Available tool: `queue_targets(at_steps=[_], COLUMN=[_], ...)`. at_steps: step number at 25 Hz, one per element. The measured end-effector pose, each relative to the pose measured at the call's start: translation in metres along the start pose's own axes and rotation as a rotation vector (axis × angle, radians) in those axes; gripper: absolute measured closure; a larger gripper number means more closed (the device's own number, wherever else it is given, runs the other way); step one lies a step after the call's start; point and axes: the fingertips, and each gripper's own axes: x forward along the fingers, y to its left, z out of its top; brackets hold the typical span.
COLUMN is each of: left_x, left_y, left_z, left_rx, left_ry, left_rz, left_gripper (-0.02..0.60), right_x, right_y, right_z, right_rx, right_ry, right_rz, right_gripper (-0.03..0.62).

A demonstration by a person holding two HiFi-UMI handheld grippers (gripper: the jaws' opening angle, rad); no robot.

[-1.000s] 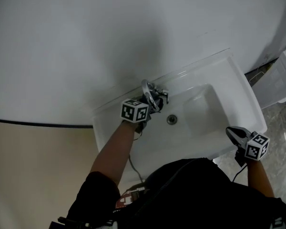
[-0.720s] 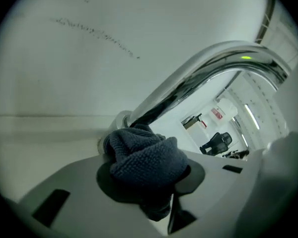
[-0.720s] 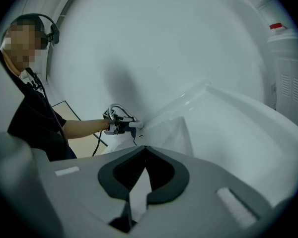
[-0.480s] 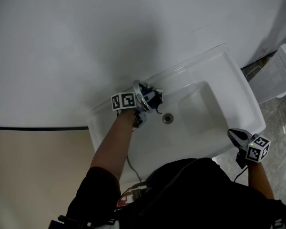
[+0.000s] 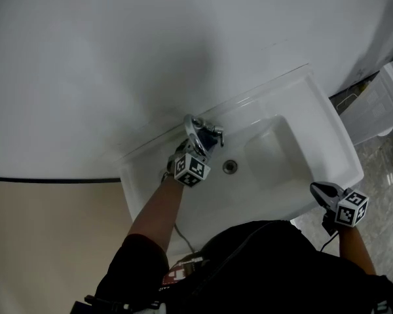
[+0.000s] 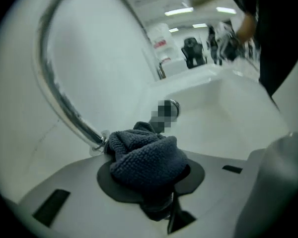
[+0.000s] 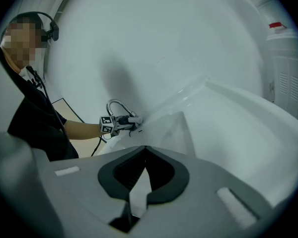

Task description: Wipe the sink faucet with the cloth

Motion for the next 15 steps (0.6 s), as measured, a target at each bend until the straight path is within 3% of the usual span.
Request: queue_targets(at_steps=[2, 4, 5, 7, 10, 13, 15], left_x=[0.000, 0.000, 0.000, -0.002, 0.000, 0.004, 0.004], left_y=[-0.006, -0.017, -0.022, -0.025, -0.010, 0.003, 0.006], left_z=[-0.002, 0.002, 0.006, 0.018, 0.028, 0.026, 0.022], left_rx=[0.284, 0.550, 0.649, 0.771, 0.834, 0.793, 0.714], left_ry=[0.070, 0.094, 0.090, 0.072, 0.077, 0.090, 0.088], left_rz=[0.095, 0.130, 0.138, 0.179, 0.265, 0.289, 0.282], left_gripper=[0.466, 0.466, 0.466, 0.466, 0.466, 0.466, 0.466], right_x=[-0.001, -0.001, -0.001, 0.000, 0.003, 0.006, 0.007], right_y=[0.001, 0.001, 0.001, 0.001, -0.001, 0.001, 0.003], right_z=[-0.005, -0.006, -0.006, -0.007, -0.012, -0.015, -0.017], right_rx=[0.004, 0.003, 0.003, 0.005, 0.004, 0.005, 0.003], right_ry=[0.007, 0.012, 0.014, 0.020, 0.037, 0.051, 0.059], right_rz=[0.001, 0.002, 0.001, -0.002, -0.007, -0.006, -0.002], right_gripper=[0.592, 0.594, 0.592, 0.592, 0.592, 0.593, 0.592])
